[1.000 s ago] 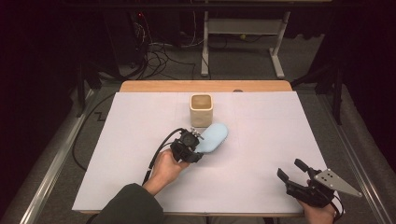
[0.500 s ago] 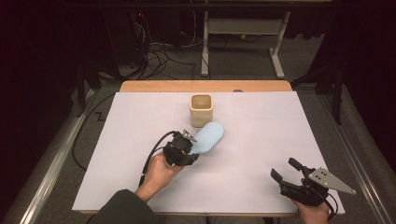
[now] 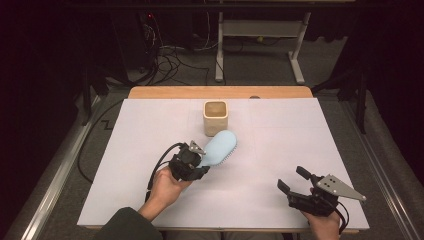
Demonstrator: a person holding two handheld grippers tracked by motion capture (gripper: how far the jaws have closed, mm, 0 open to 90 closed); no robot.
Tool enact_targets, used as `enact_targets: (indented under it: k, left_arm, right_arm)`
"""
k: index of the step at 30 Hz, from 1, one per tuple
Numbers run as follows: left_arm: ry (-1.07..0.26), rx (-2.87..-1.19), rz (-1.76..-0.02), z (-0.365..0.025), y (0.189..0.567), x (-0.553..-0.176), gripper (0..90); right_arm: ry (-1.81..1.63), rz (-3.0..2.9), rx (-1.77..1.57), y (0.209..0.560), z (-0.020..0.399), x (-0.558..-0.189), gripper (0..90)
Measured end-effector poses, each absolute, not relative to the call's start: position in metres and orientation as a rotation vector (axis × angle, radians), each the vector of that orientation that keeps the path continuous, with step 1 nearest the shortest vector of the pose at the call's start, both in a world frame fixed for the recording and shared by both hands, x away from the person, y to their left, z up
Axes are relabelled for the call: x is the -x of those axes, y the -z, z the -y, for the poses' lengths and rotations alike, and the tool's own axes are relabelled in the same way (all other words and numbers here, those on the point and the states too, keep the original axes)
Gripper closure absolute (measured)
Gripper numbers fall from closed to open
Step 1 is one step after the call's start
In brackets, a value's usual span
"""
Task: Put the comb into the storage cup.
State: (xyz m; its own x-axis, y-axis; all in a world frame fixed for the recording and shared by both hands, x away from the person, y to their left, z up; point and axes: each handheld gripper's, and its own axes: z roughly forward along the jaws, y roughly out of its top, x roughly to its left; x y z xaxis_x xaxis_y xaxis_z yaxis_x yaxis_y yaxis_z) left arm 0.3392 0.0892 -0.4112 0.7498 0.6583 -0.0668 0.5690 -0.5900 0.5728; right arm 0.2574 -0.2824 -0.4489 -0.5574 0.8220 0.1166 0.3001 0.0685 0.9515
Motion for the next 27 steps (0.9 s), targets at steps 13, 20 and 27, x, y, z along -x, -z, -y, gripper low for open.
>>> enact_targets:
  k: [13, 20, 27]
  left_arm:
    - [-0.220, -2.340, -0.902, -0.098, 0.410, -0.327, 69.4]
    - [-0.232, -2.330, -0.887, -0.099, 0.409, -0.323, 69.3]
    - [-0.245, -2.328, -0.876, -0.097, 0.409, -0.320, 69.3]
  right_arm:
    - [-1.545, -1.939, -1.087, 0.447, 0.253, -0.266, 16.2]
    - [-1.569, -1.992, -1.064, 0.447, 0.231, -0.275, 16.2]
    - [-1.598, -2.047, -1.057, 0.448, 0.209, -0.287, 16.0]
